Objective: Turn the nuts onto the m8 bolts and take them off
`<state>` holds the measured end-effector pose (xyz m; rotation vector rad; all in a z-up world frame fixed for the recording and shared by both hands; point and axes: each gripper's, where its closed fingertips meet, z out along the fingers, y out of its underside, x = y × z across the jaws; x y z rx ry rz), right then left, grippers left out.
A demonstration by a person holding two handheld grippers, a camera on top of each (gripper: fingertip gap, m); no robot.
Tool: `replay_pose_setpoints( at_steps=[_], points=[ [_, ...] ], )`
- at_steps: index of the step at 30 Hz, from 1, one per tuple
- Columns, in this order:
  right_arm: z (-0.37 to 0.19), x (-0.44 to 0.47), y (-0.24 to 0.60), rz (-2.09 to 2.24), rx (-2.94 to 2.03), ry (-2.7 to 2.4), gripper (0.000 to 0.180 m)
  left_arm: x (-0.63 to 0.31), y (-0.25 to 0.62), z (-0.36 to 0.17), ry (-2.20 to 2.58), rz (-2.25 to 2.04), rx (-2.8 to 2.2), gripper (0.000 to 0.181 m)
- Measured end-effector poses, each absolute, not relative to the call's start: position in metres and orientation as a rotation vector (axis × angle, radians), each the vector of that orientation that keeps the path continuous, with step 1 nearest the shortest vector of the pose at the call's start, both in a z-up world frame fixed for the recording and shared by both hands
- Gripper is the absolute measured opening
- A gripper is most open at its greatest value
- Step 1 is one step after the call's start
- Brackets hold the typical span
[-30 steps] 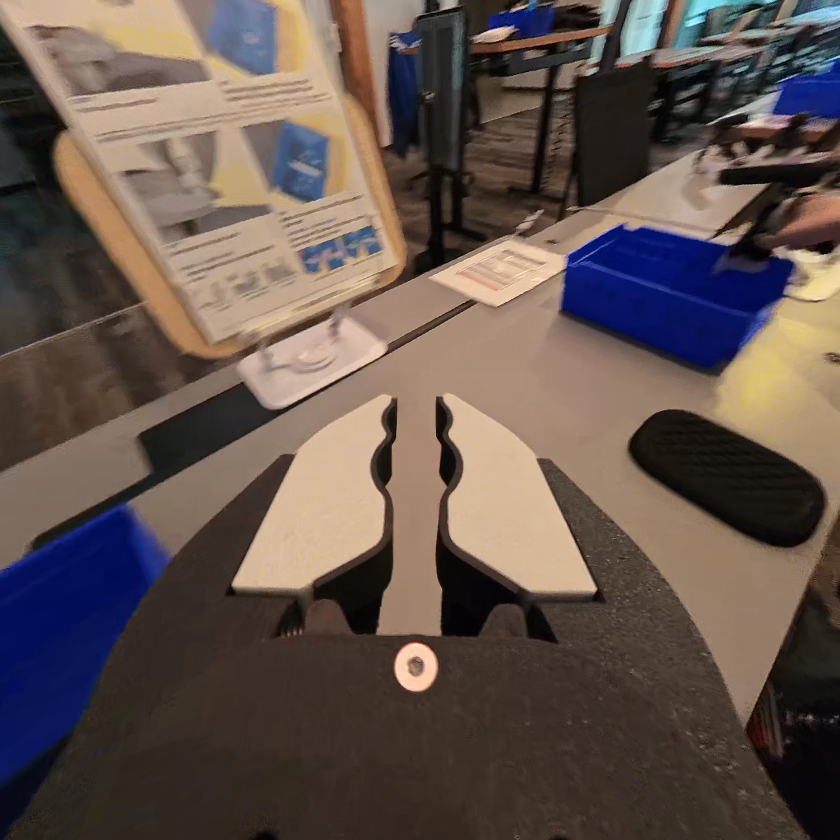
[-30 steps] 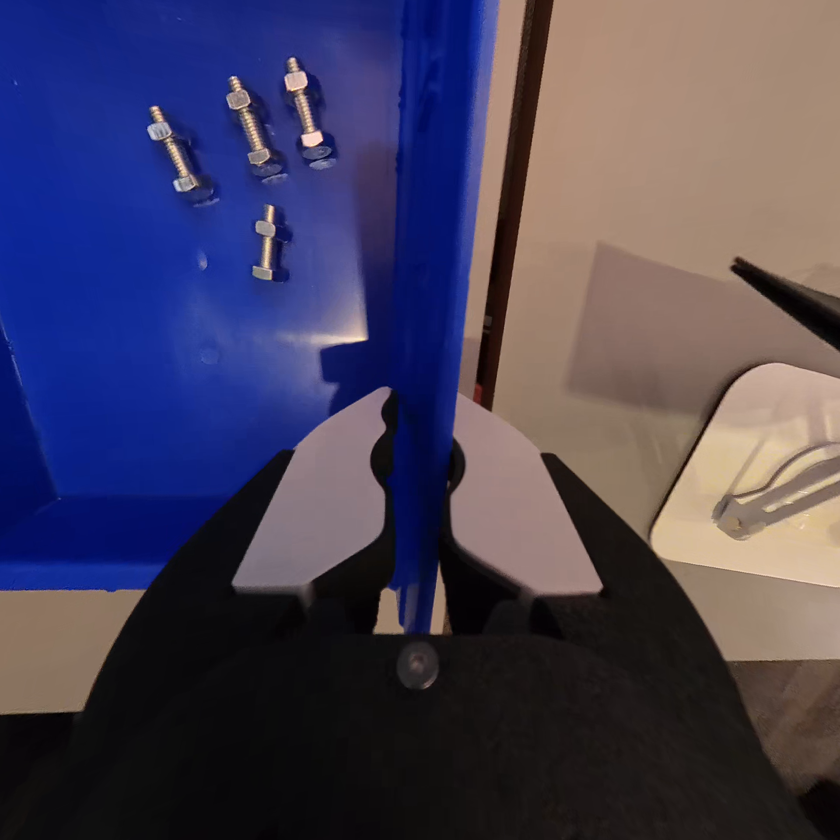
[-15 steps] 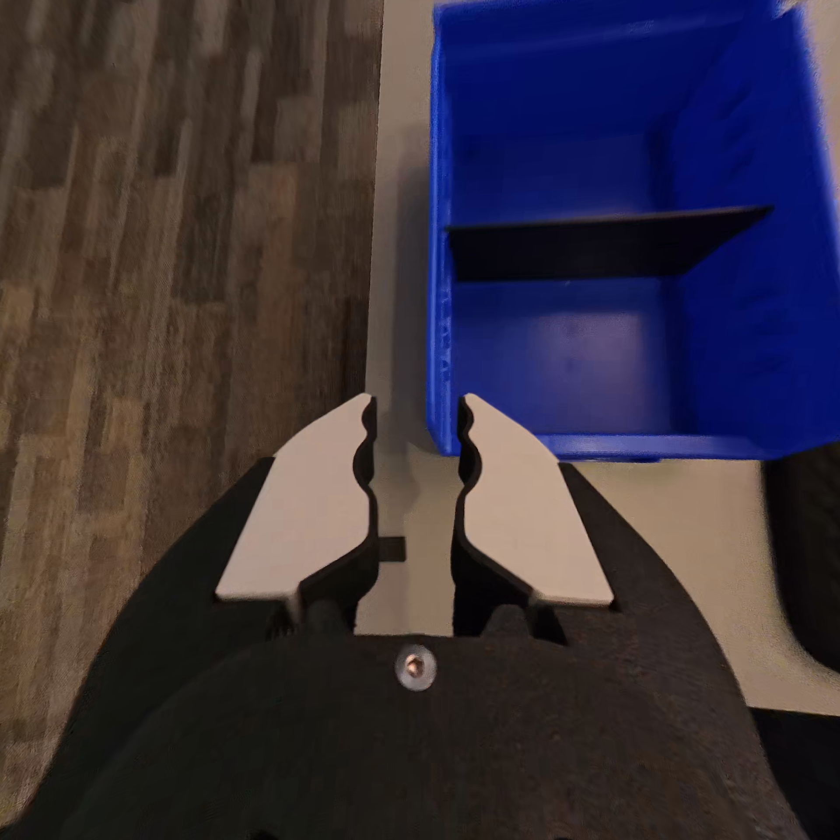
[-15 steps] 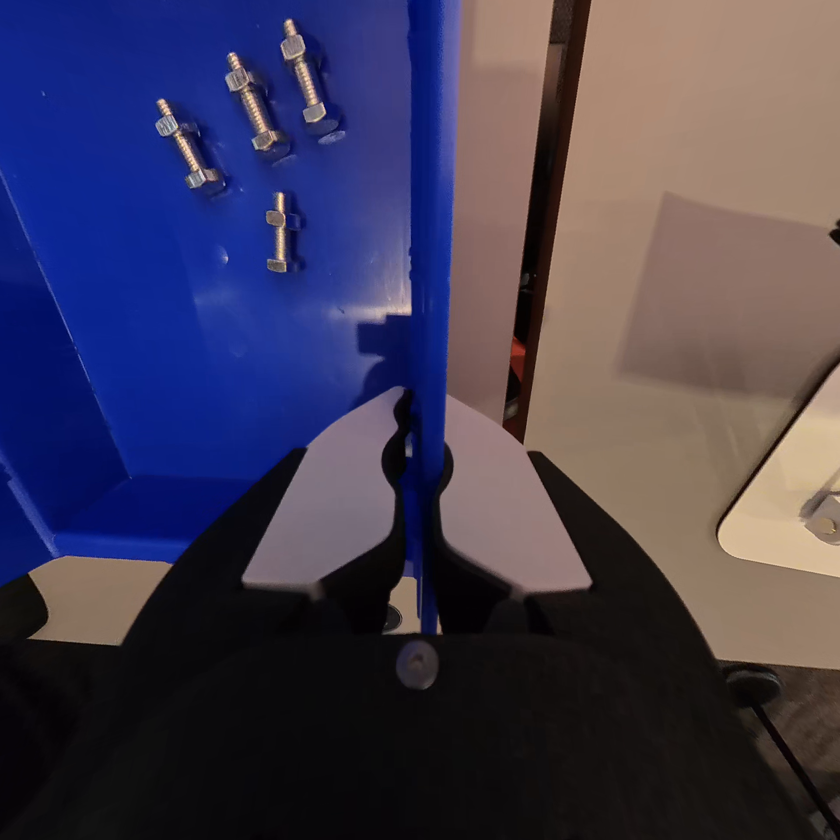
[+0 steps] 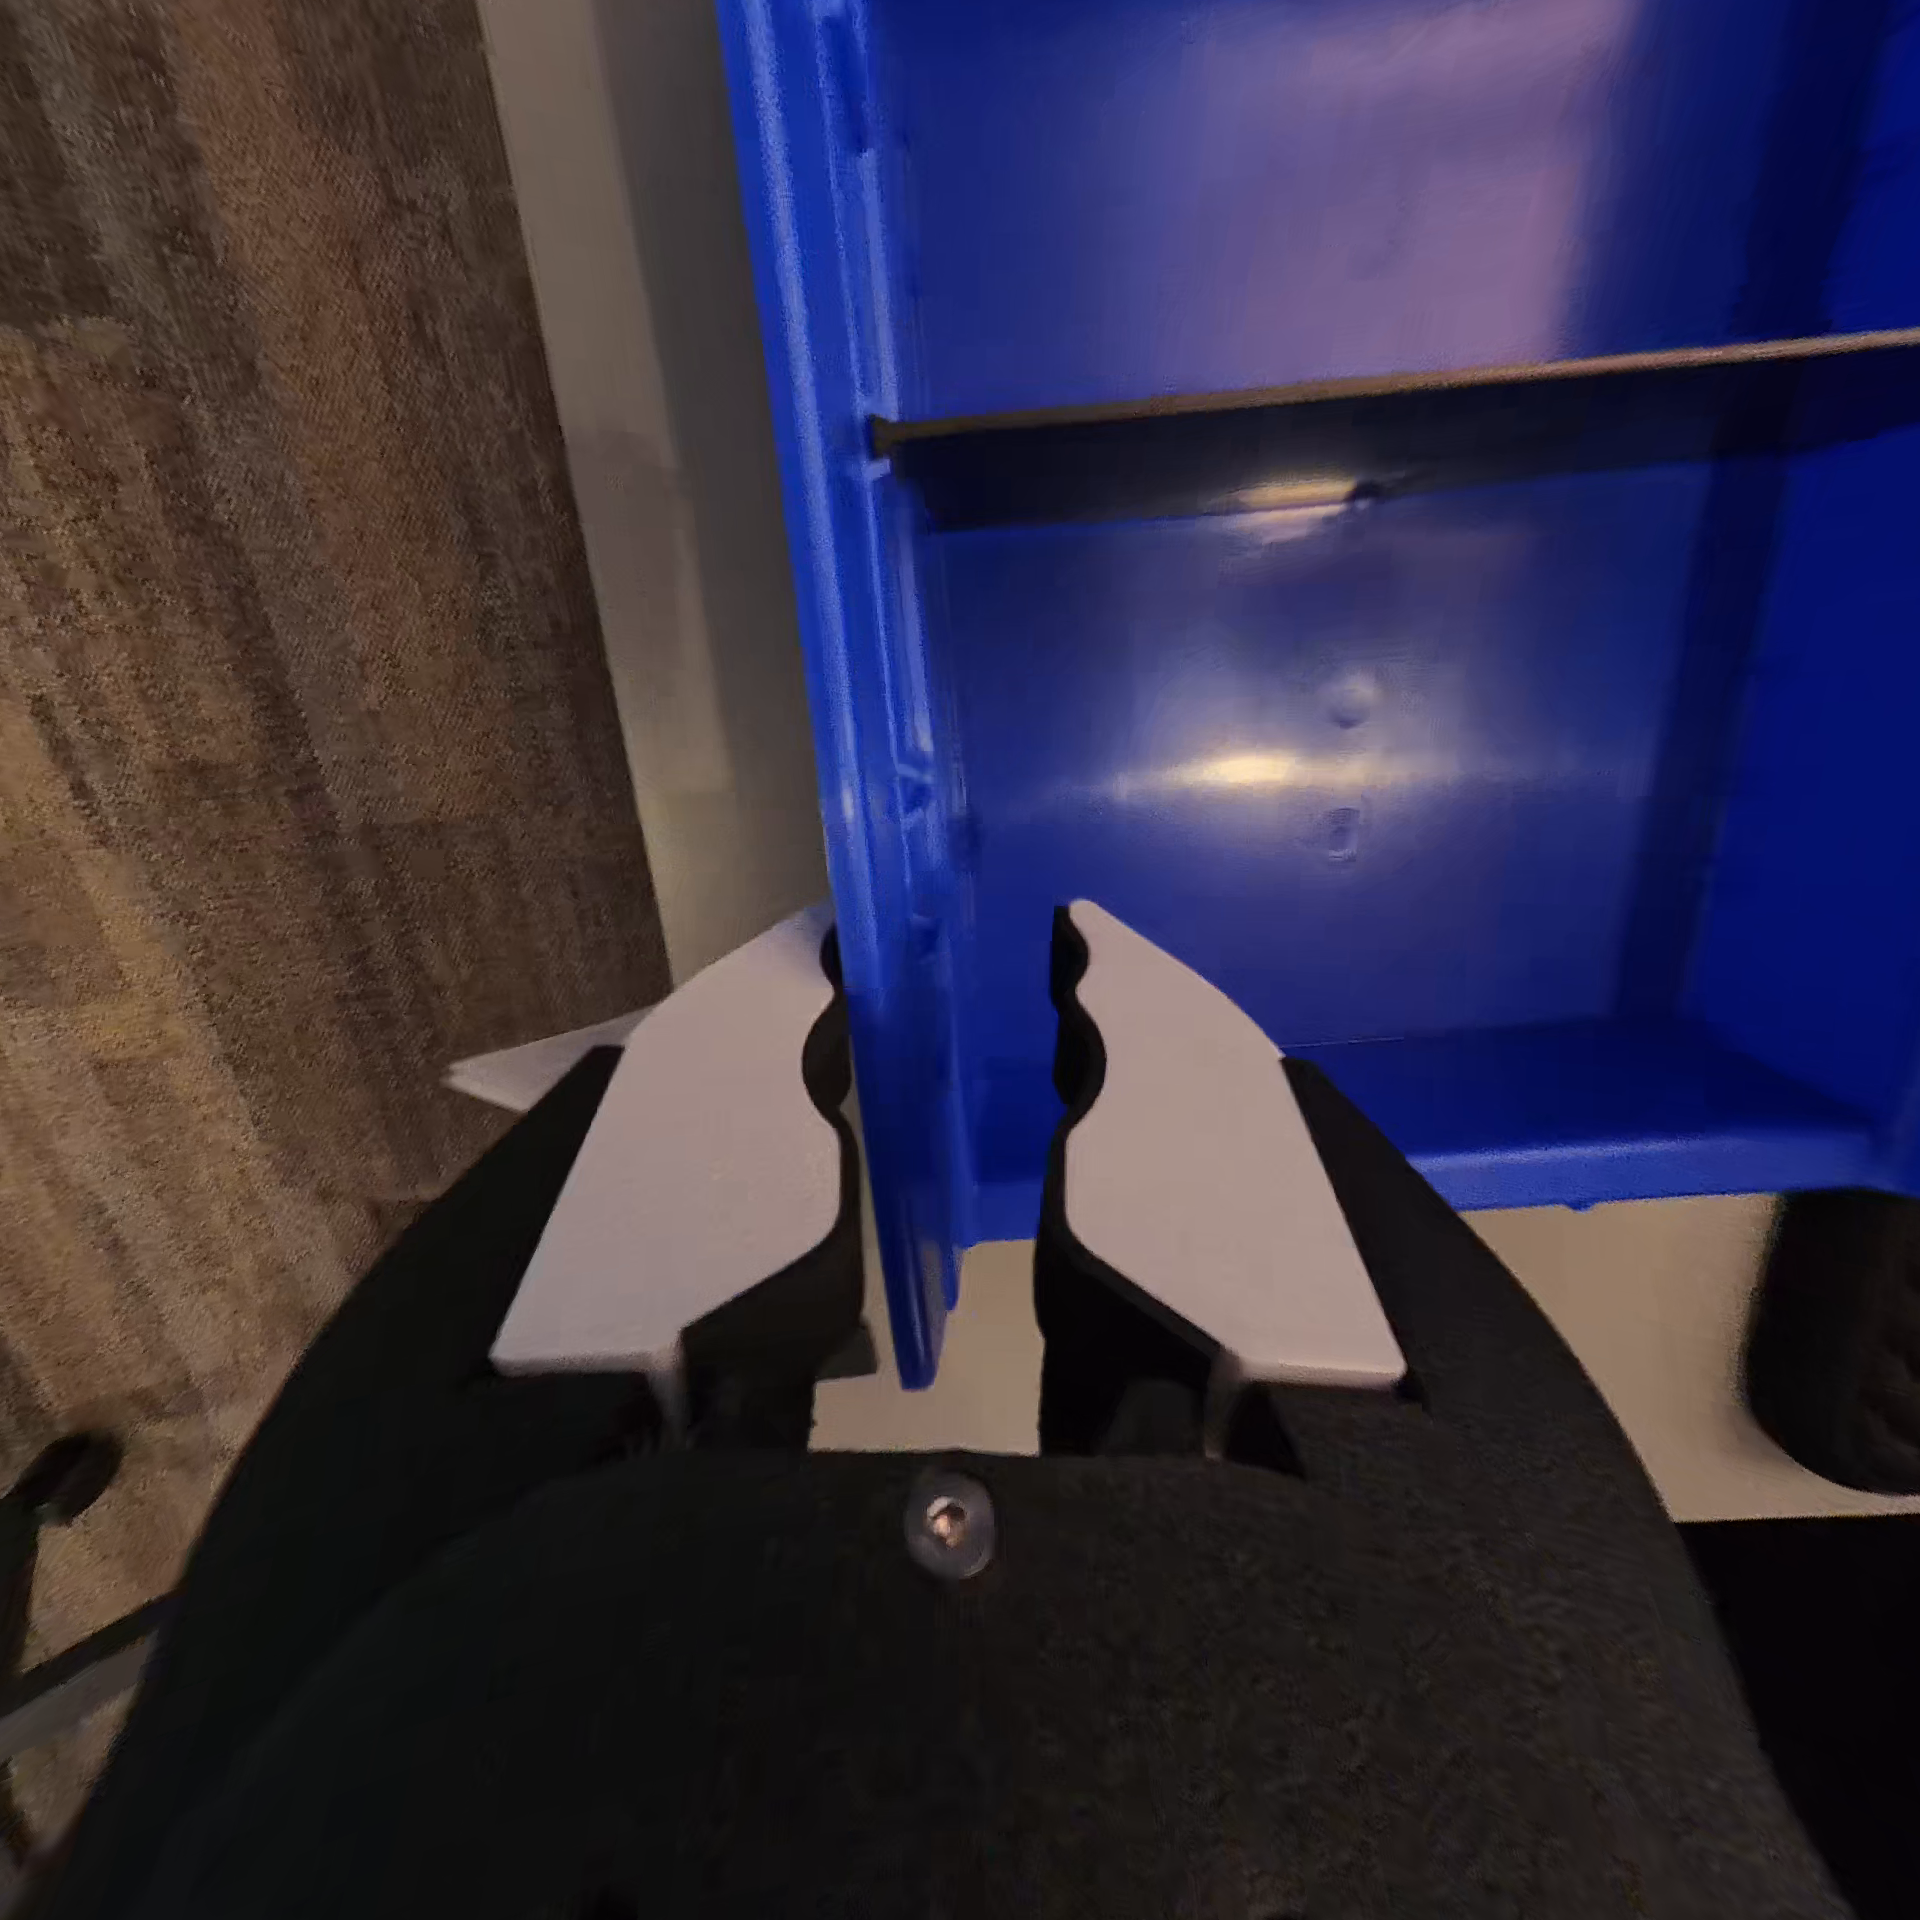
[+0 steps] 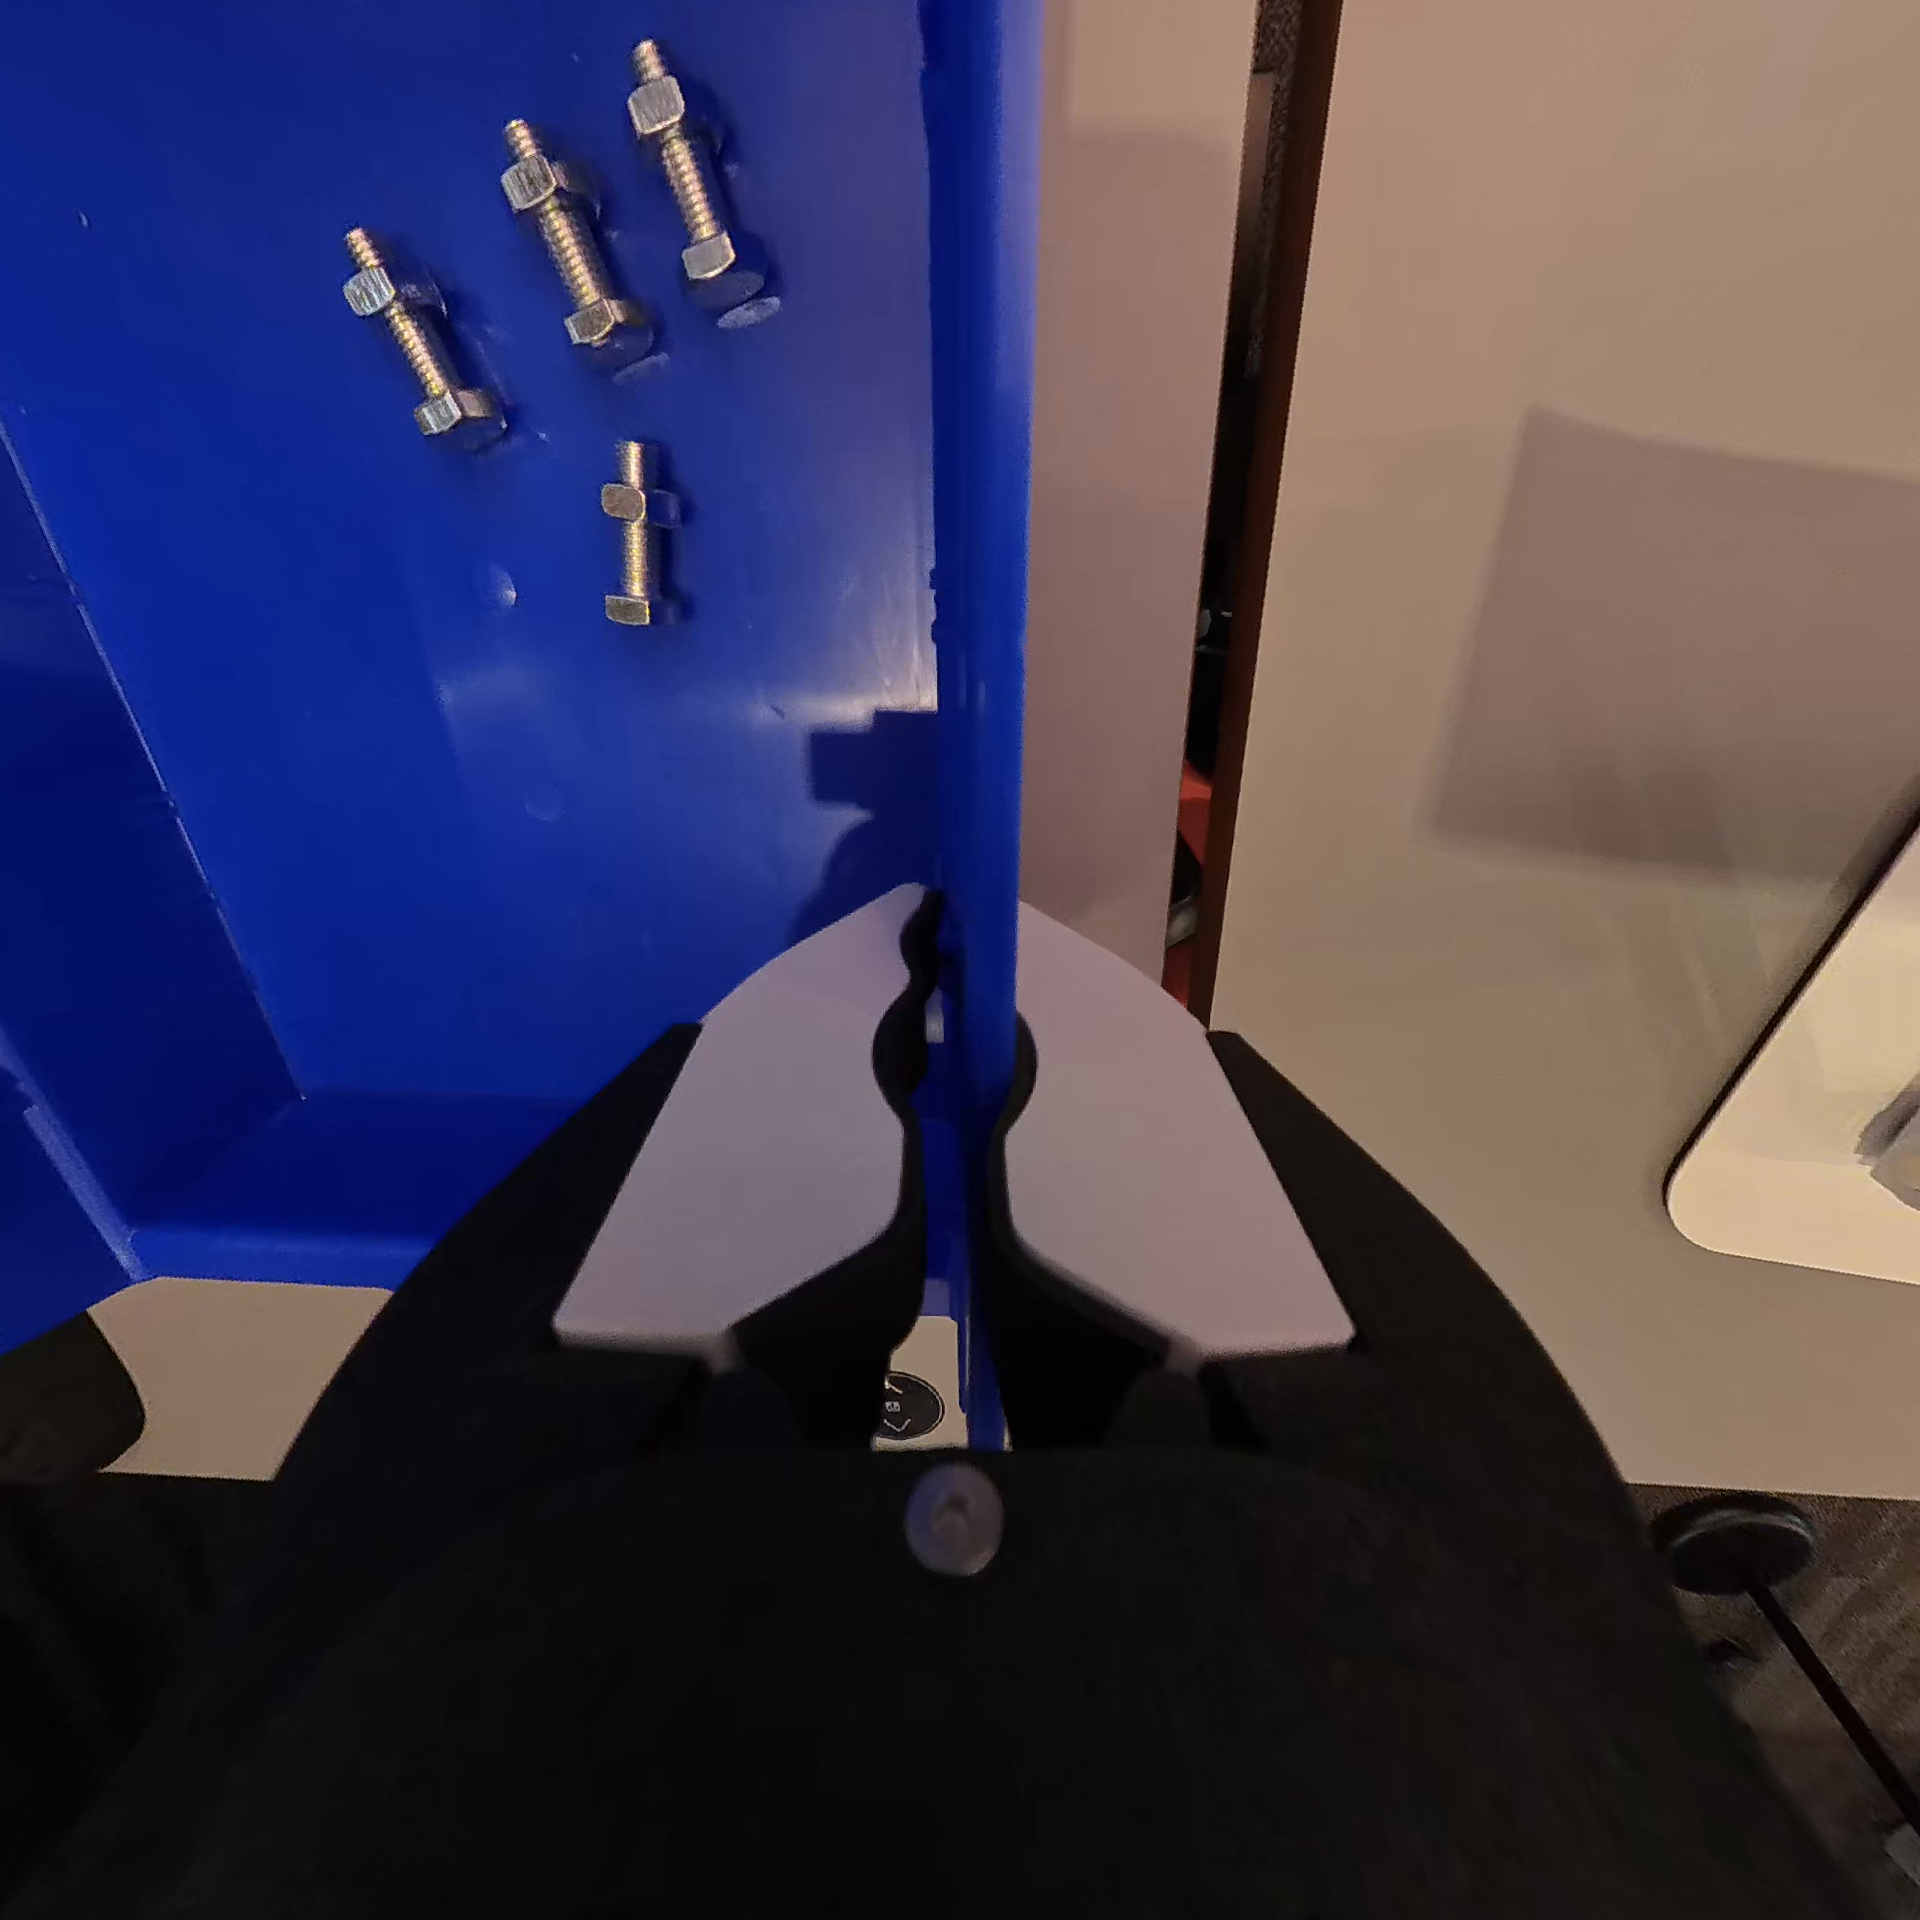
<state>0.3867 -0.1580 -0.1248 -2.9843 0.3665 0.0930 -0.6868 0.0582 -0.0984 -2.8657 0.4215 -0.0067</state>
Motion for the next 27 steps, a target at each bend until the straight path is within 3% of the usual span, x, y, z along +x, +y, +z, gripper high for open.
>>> replay_pose_setpoints(
  at_steps=[3, 8, 17, 27],
  points=[
    [-0.125, 0.387, -0.158, 0.098, -2.982, 0.358, 0.005, -0.694, 0.057, -0.112, 0.458, 0.084, -2.937, 0.017],
    [-0.125, 0.386, -0.158, 0.14, -2.97, 0.381, 0.005, -0.684, 0.064, -0.114, 0.33, -0.126, -2.951, 0.005],
    [-0.125, 0.38, -0.158, 0.227, -2.943, 0.417, 0.006, -0.658, 0.062, -0.108, 0.314, -0.158, -2.956, 0.005],
    [-0.125, 0.372, -0.155, 0.227, -2.931, 0.469, 0.006, -0.547, 0.07, -0.099, 0.423, -0.133, -2.96, 0.006]
  ],
)
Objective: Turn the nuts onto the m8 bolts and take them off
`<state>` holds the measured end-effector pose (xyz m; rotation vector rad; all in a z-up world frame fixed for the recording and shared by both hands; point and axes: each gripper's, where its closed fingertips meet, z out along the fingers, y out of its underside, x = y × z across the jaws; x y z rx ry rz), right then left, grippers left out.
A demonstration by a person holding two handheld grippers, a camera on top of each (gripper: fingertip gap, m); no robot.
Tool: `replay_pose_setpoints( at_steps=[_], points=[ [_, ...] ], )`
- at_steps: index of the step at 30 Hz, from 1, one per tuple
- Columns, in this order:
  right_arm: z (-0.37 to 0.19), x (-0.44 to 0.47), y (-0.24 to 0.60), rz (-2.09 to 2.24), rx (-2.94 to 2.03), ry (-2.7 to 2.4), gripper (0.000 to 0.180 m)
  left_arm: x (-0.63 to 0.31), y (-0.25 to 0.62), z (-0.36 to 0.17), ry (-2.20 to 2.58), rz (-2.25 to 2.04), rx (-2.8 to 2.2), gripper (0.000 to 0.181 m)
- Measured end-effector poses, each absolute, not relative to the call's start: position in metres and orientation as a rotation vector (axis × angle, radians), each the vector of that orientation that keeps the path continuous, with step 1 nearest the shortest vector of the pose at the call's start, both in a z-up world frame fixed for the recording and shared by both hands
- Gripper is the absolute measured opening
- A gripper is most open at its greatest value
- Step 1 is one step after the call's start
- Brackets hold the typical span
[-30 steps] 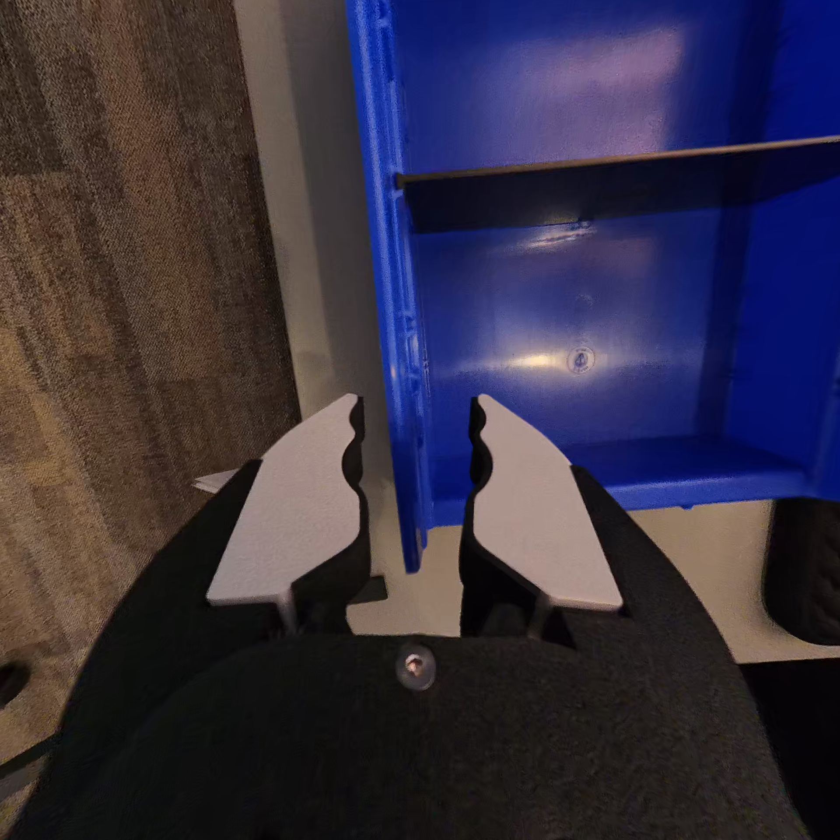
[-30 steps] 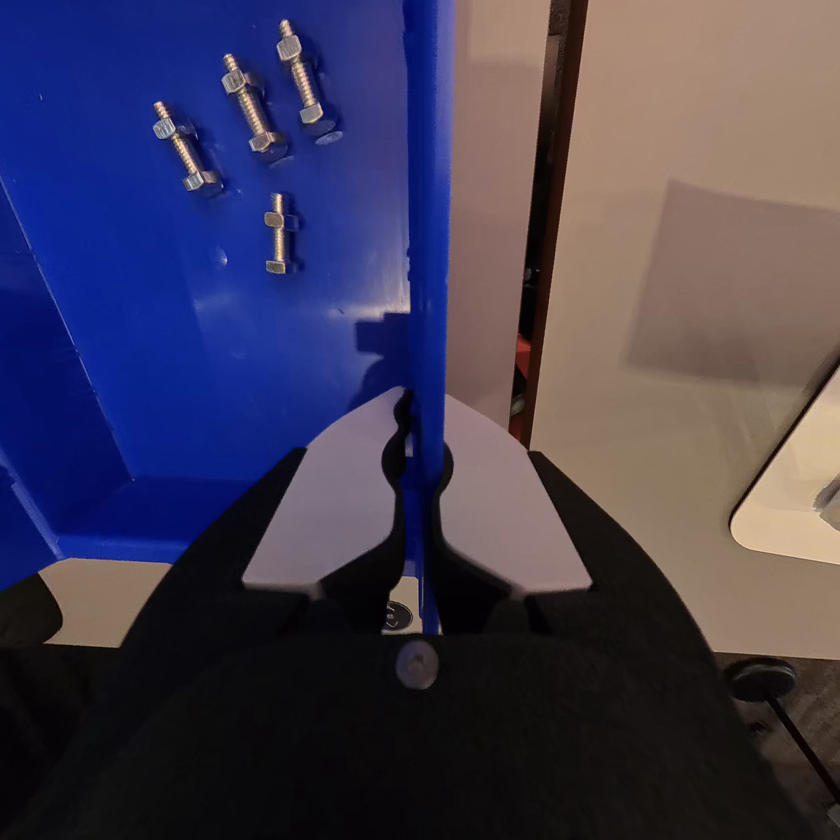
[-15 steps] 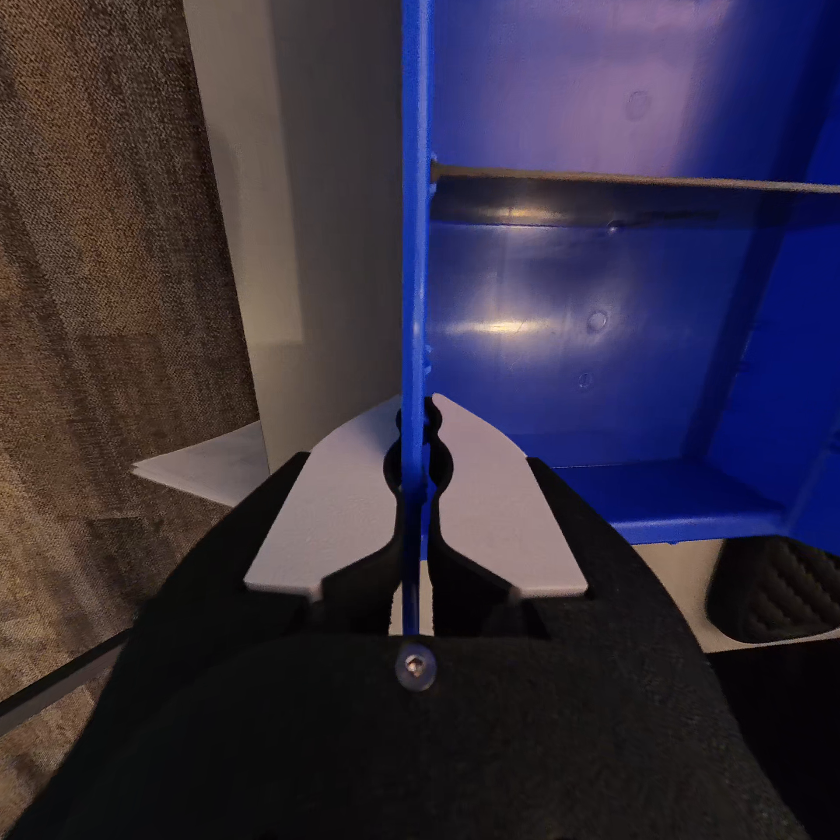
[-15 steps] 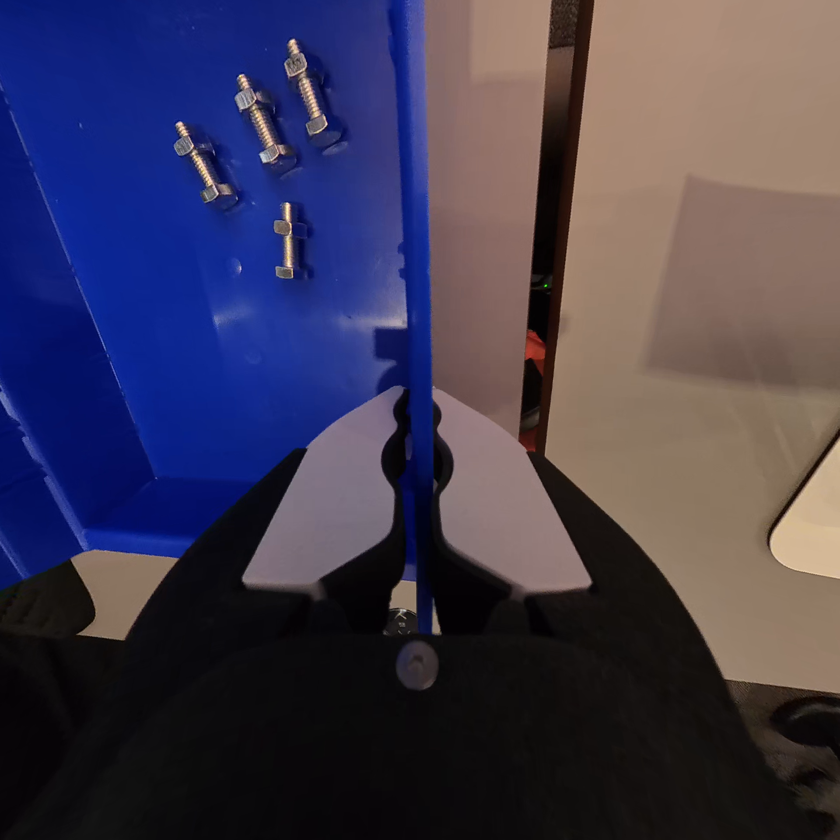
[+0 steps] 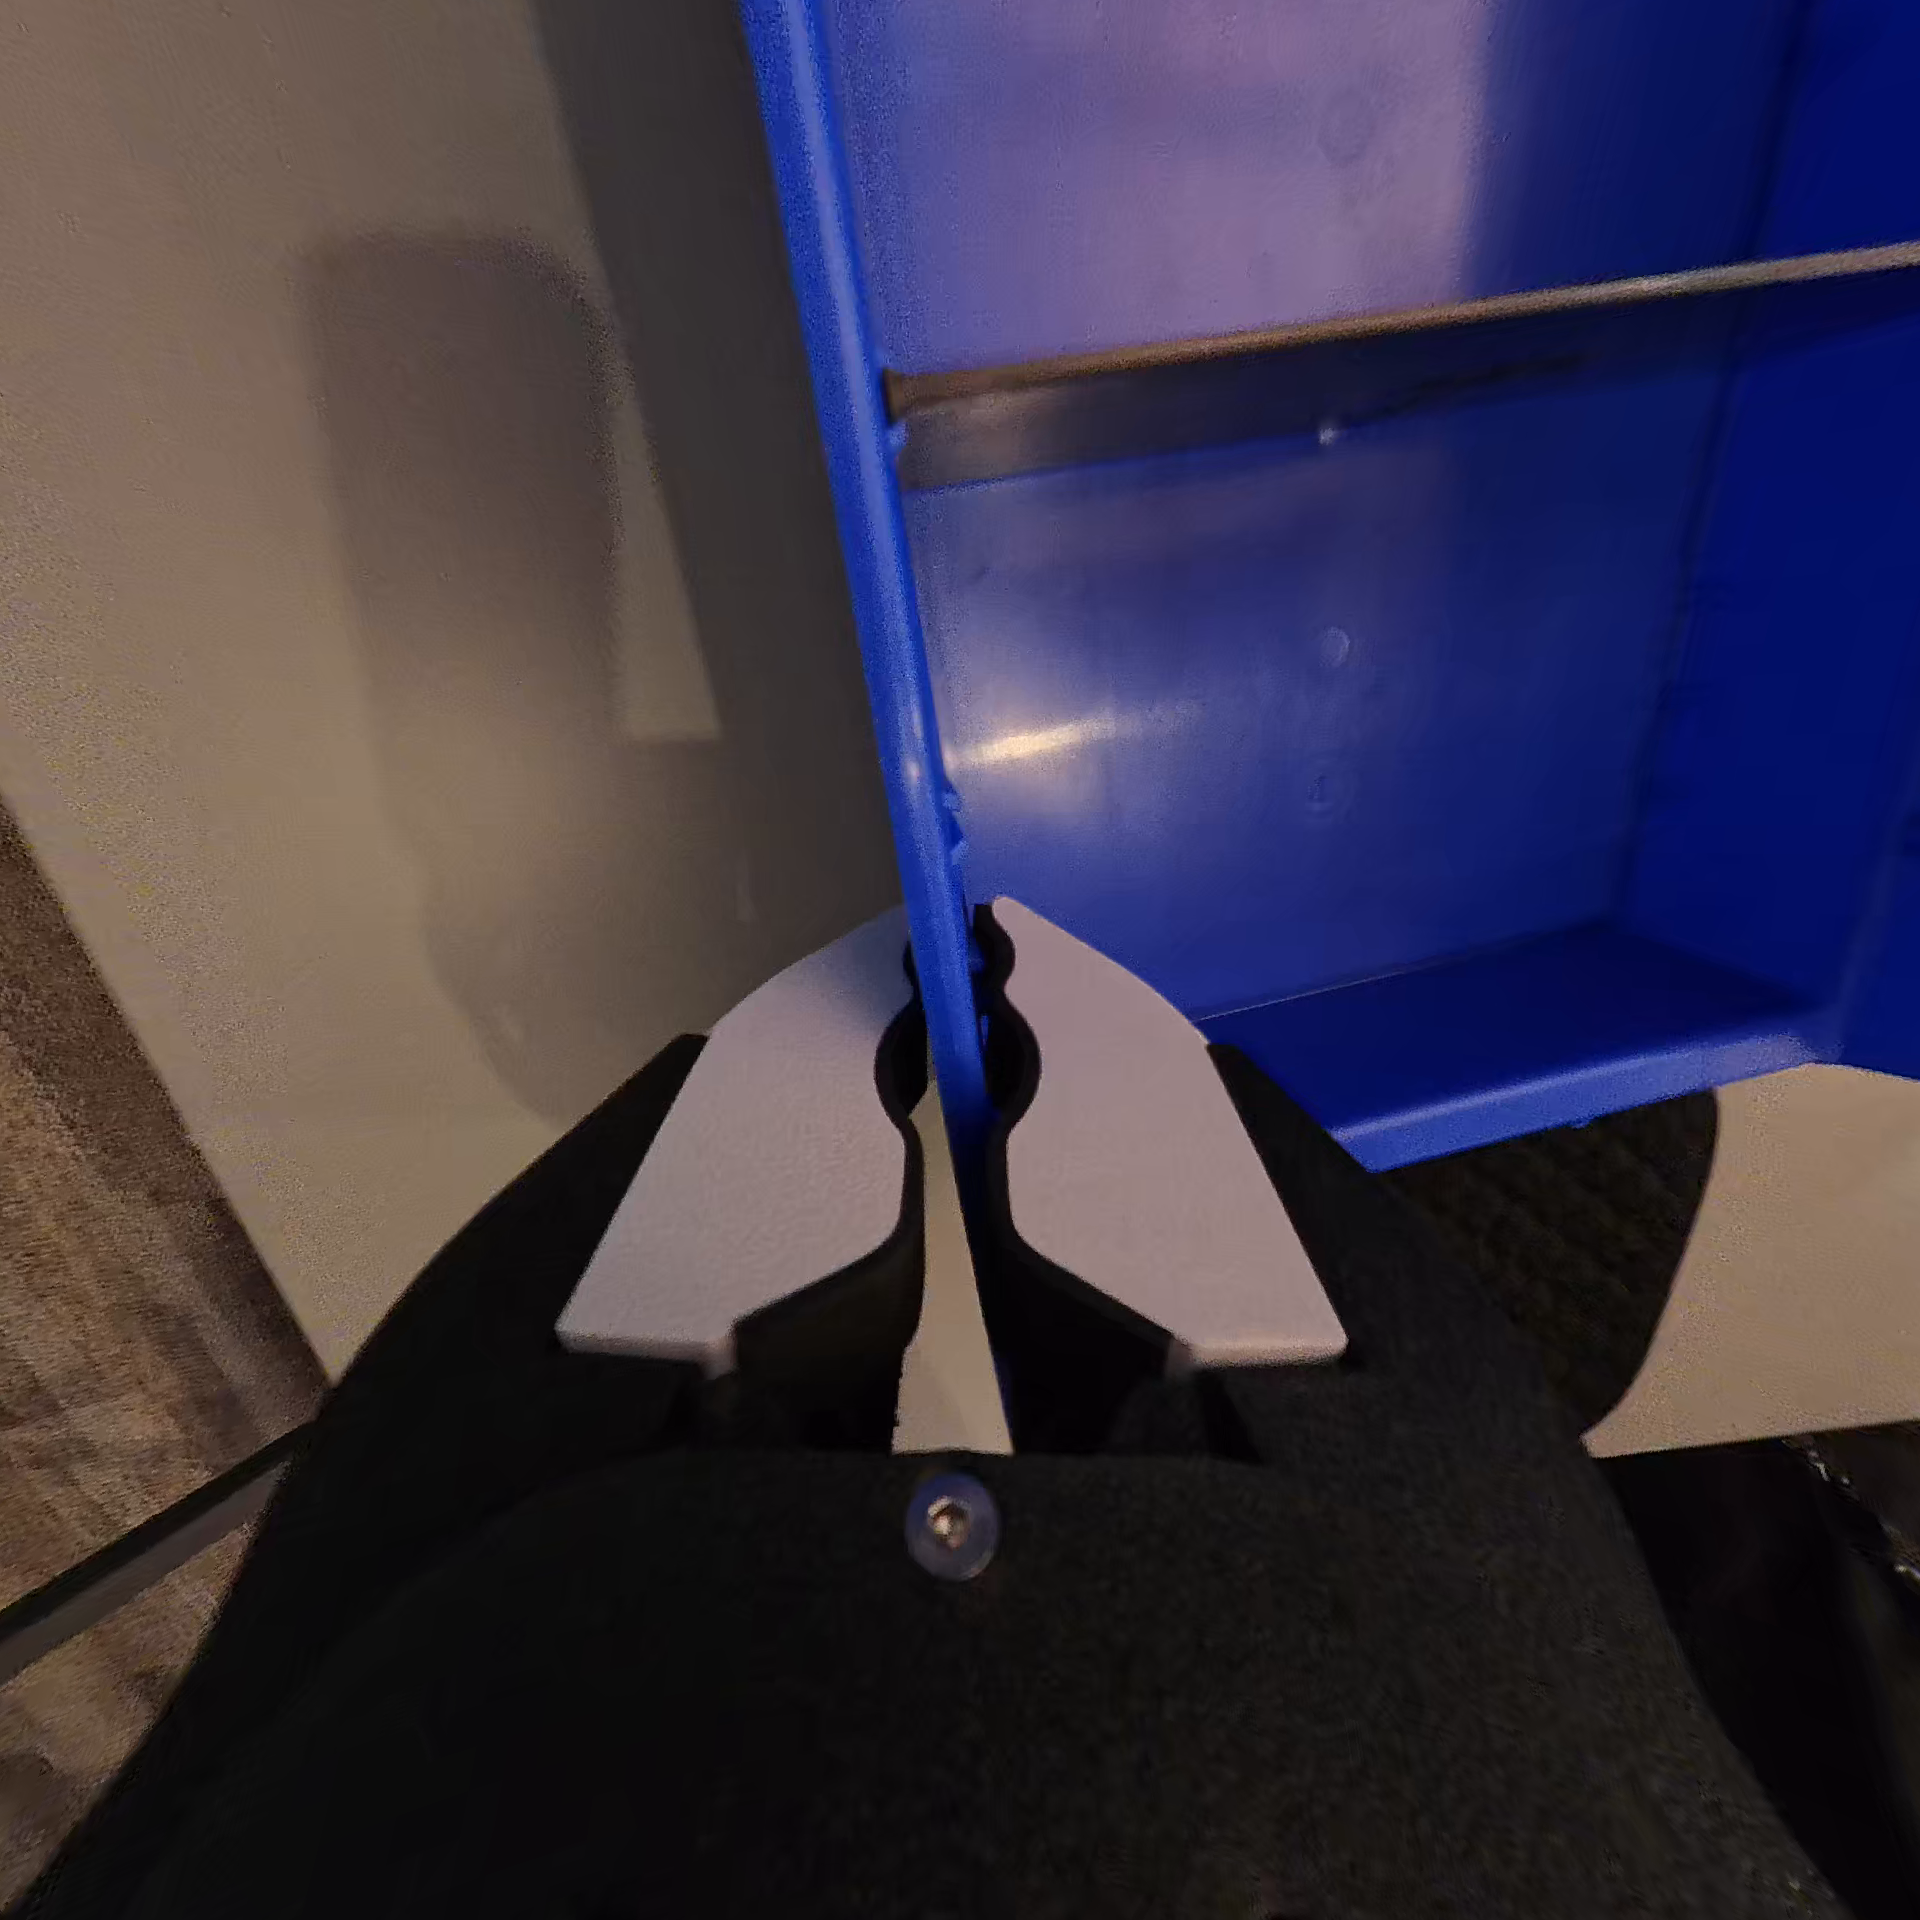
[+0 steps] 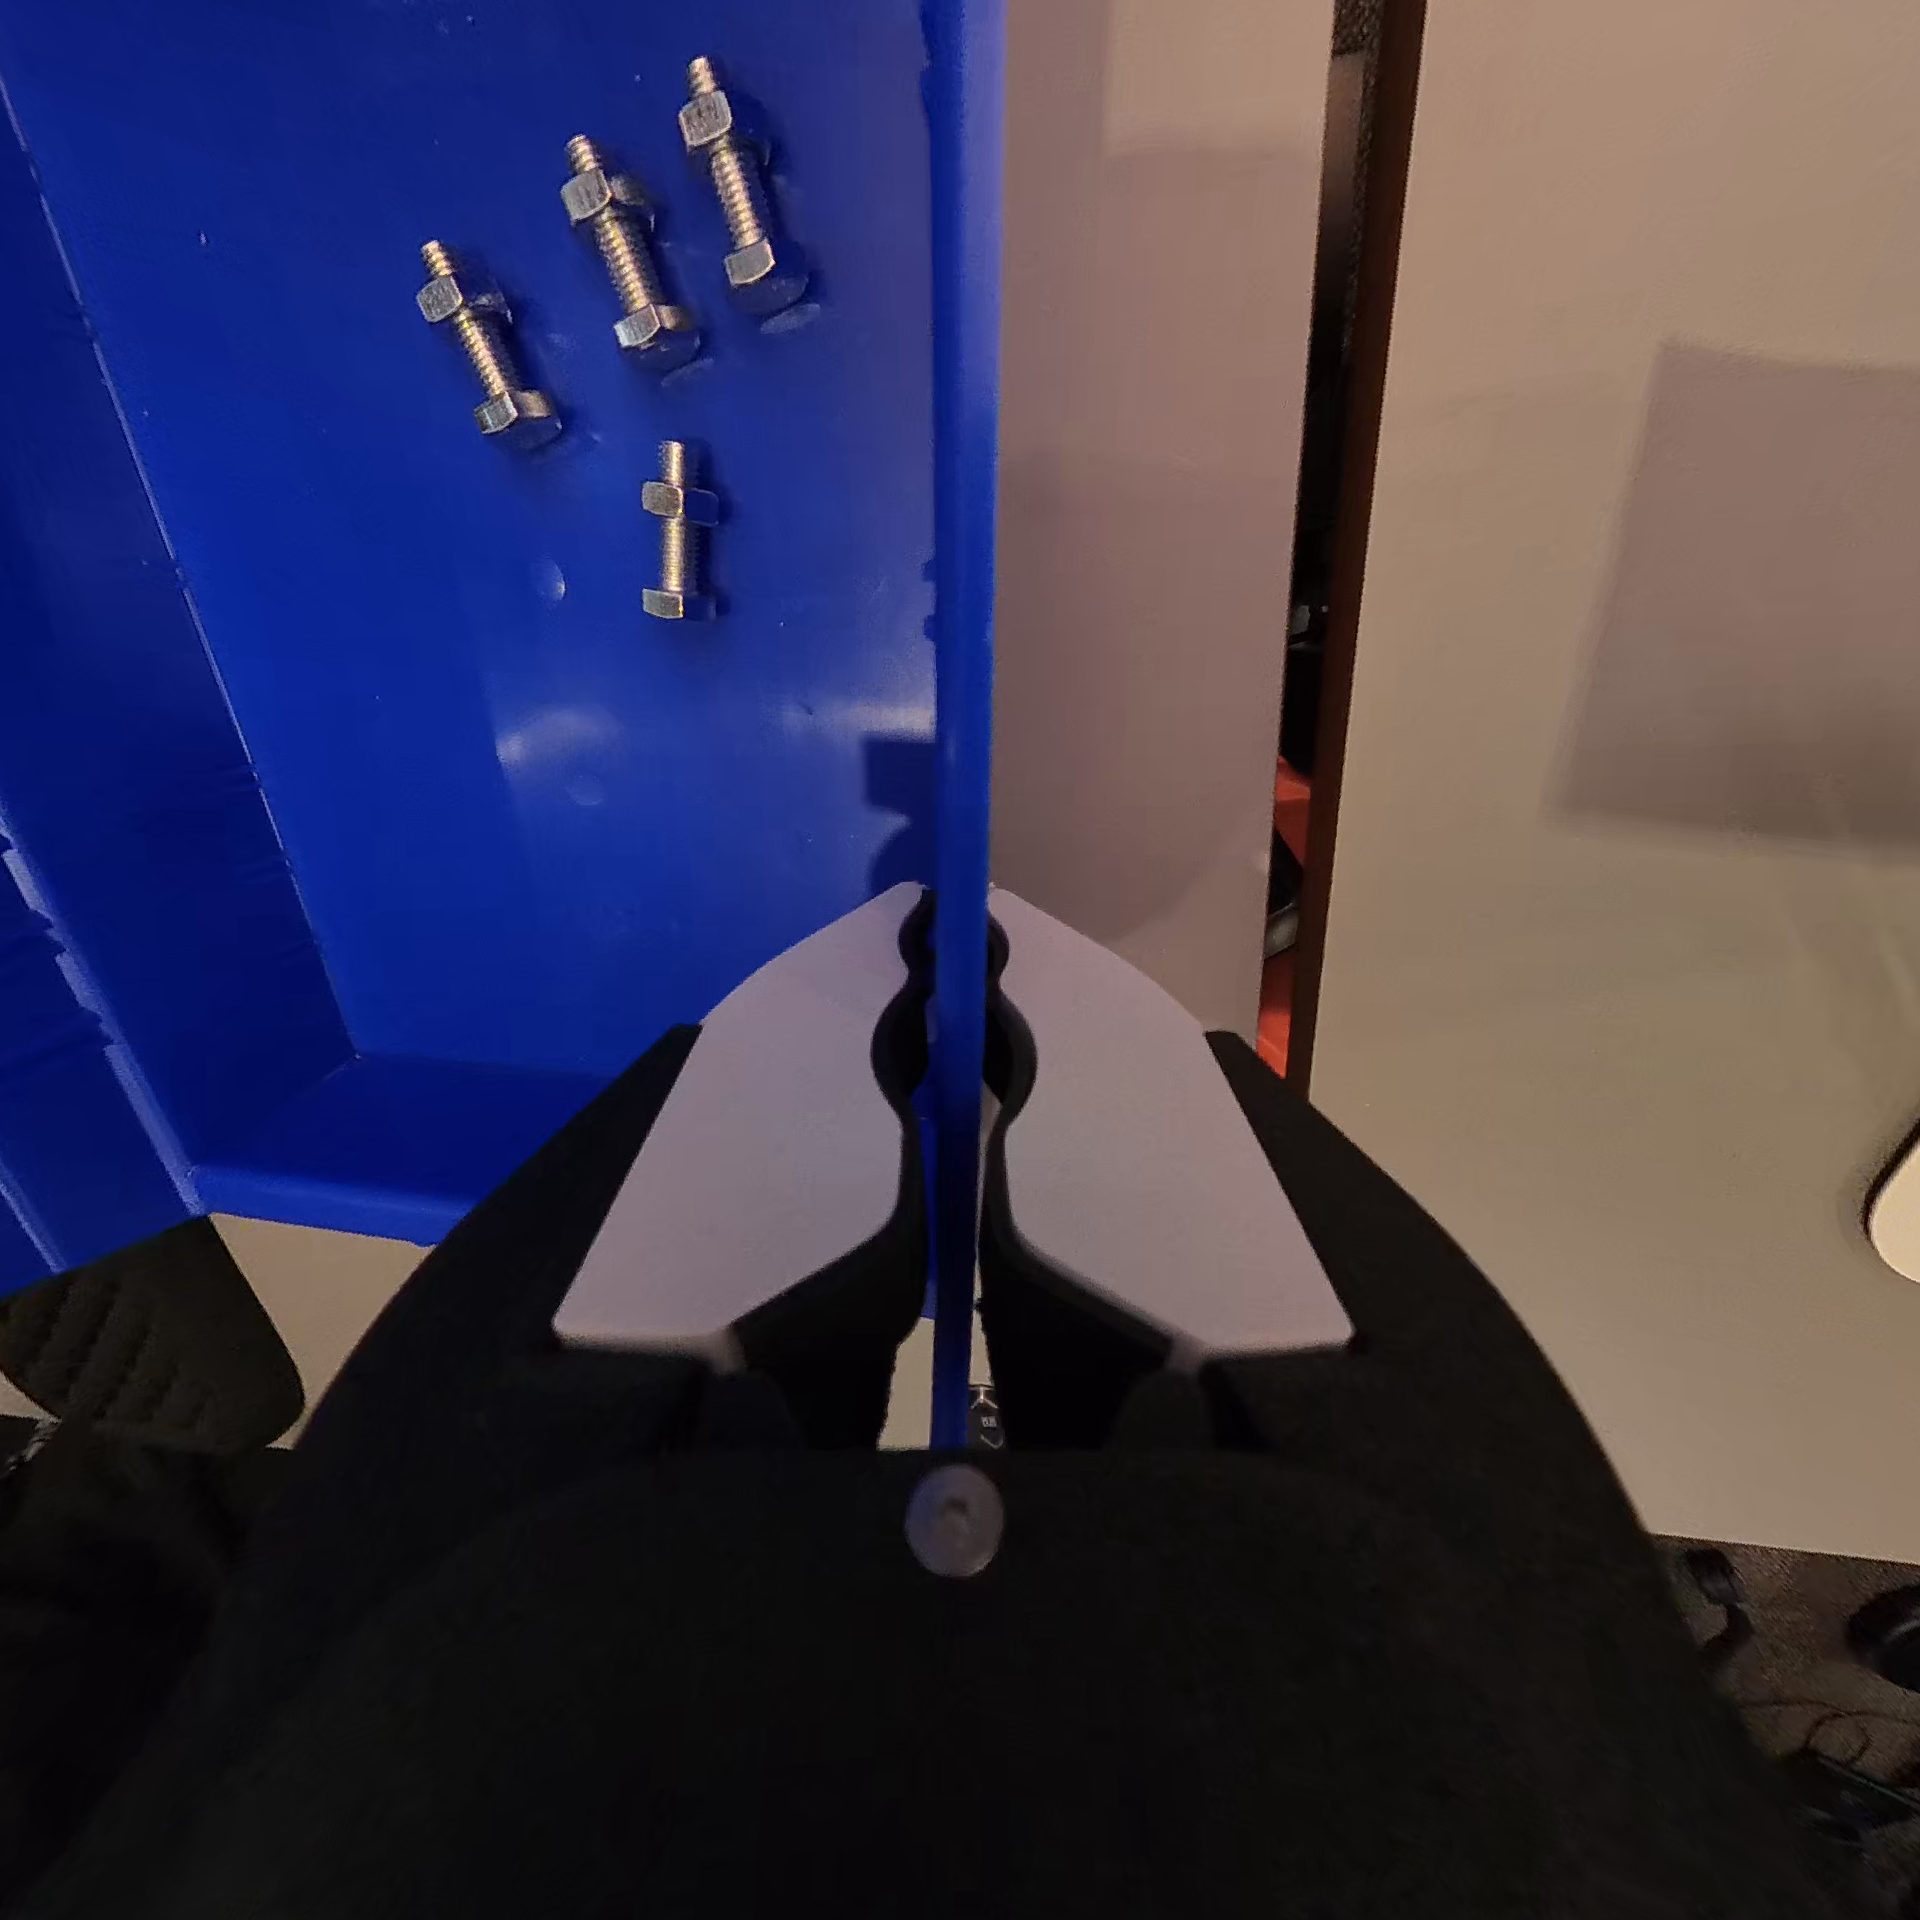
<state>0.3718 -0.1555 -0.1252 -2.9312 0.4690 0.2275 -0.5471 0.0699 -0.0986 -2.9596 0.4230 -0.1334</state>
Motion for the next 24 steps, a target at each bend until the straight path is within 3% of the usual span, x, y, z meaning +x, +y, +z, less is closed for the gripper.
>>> replay_pose_setpoints(
  at_steps=[24],
  points=[
    [-0.125, 0.361, -0.153, 0.308, -2.894, 0.57, 0.006, -0.317, 0.007, -0.119, 0.531, -0.332, -2.925, 0.006]
  ],
)
